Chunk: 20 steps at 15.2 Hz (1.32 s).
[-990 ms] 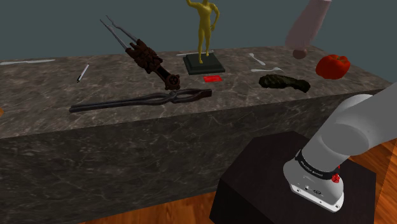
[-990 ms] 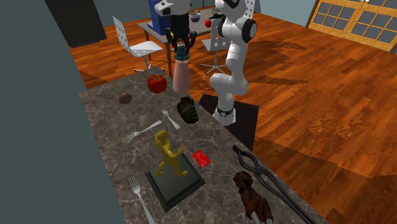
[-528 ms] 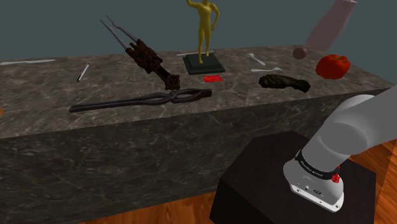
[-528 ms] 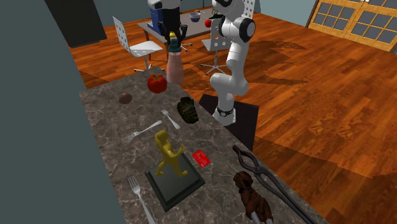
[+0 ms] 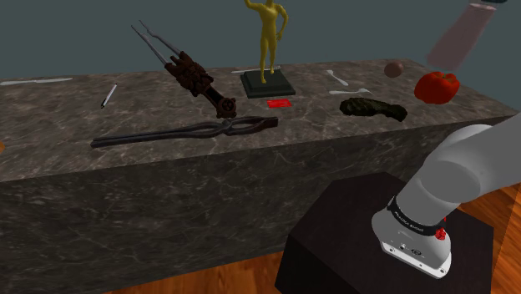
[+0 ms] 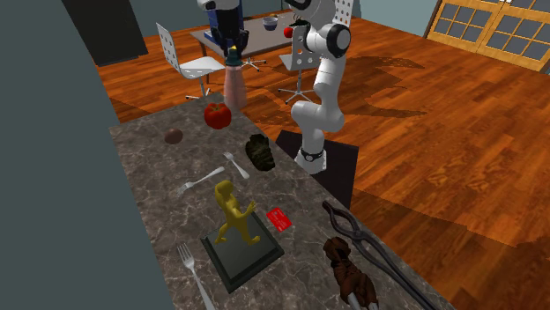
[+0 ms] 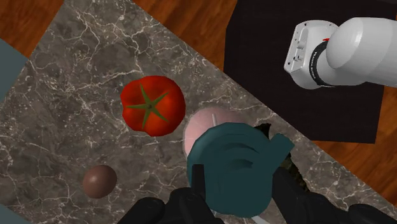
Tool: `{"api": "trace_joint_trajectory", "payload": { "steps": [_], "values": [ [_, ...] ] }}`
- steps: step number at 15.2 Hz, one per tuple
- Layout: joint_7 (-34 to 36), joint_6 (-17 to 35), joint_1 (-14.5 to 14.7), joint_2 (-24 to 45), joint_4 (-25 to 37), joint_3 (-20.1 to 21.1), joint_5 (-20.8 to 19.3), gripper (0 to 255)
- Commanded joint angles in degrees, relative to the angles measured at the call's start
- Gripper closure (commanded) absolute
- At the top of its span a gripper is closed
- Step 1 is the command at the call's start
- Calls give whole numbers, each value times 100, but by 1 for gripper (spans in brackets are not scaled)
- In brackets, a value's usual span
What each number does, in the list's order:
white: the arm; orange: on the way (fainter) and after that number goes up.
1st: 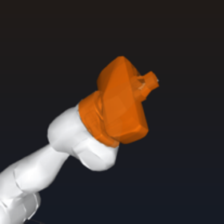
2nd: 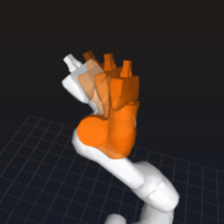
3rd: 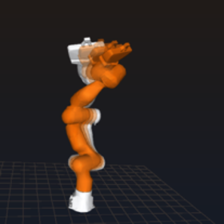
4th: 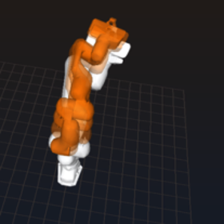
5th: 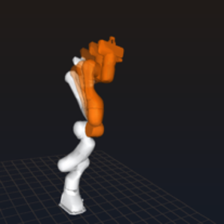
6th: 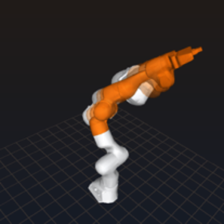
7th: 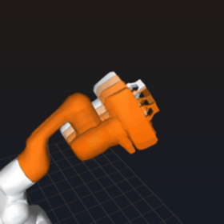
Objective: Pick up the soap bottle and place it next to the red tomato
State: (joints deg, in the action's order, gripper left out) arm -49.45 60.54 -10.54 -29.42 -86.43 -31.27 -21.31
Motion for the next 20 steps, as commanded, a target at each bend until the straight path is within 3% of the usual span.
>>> {"api": "trace_joint_trajectory", "payload": {
  "steps": [1, 20],
  "values": [
    [29, 137, -26, -129, -255, 4, -40, 255],
    [508, 1414, -265, -1158, -2558, 32, -299, 255]
  ]
}}
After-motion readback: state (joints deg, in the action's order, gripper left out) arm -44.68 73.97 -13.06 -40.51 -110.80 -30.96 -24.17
